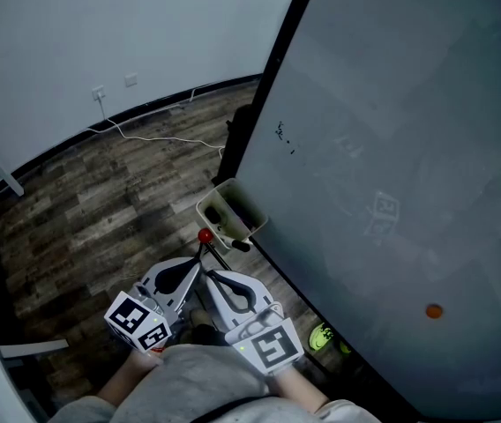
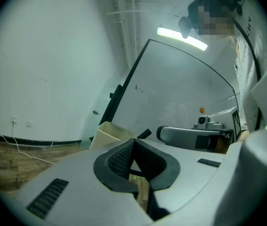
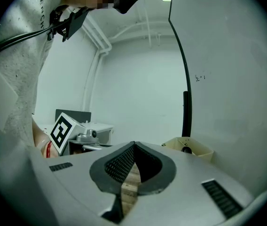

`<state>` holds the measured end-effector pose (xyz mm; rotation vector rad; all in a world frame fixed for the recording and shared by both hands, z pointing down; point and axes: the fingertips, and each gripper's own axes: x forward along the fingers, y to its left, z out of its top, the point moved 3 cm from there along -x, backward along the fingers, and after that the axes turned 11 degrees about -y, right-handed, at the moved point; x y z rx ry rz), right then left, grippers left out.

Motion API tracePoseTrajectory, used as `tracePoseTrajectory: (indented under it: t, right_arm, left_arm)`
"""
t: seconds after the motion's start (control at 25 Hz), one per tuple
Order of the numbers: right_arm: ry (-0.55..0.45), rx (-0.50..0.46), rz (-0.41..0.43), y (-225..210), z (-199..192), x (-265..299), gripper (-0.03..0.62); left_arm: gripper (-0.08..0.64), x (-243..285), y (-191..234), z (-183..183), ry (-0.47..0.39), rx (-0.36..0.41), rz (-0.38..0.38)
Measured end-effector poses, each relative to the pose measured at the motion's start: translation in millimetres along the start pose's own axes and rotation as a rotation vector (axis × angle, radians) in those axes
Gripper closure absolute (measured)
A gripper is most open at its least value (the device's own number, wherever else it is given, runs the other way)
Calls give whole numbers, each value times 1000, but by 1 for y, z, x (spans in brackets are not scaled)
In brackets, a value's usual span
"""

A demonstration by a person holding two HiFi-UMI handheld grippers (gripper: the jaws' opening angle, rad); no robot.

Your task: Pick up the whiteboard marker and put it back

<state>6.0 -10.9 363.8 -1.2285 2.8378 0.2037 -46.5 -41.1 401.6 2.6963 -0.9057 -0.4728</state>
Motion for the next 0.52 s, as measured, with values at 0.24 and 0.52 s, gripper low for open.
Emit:
tracePoseTrajectory:
  t: [0.24,0.52]
  right_arm:
    - [-1,17,-17,6,-2,-5,574]
    - [-2,46,-34,24,3,-10,572]
  left_arm:
    - [546,-10,-3,-2,-1,-8,-4]
    - [545,-32,-8,3,-8,-13,3]
